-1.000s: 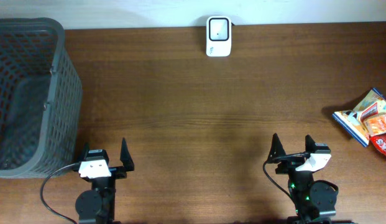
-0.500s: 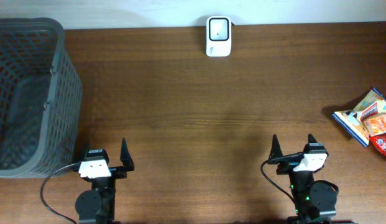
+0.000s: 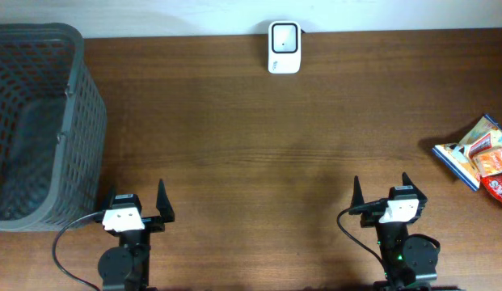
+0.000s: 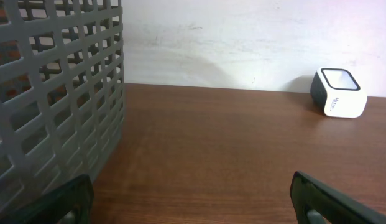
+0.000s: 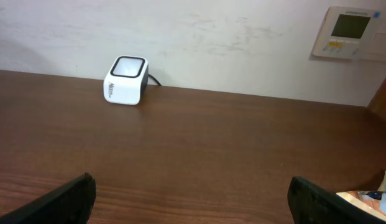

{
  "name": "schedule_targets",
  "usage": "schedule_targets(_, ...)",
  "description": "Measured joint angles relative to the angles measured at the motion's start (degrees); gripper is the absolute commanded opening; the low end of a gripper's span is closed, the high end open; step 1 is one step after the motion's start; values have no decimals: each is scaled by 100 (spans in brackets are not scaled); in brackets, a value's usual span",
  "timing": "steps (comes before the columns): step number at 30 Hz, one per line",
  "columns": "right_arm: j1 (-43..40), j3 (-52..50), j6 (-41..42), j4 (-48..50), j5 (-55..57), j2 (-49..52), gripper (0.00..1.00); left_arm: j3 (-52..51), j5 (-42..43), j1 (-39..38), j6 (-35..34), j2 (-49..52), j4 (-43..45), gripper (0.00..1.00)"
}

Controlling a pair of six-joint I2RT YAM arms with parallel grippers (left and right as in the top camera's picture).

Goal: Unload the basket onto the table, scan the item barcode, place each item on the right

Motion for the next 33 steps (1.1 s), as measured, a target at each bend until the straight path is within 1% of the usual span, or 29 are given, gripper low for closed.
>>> schedule_targets(33, 0, 0, 203, 0, 2, 0, 98, 0, 0, 0, 0, -2, 0, 99)
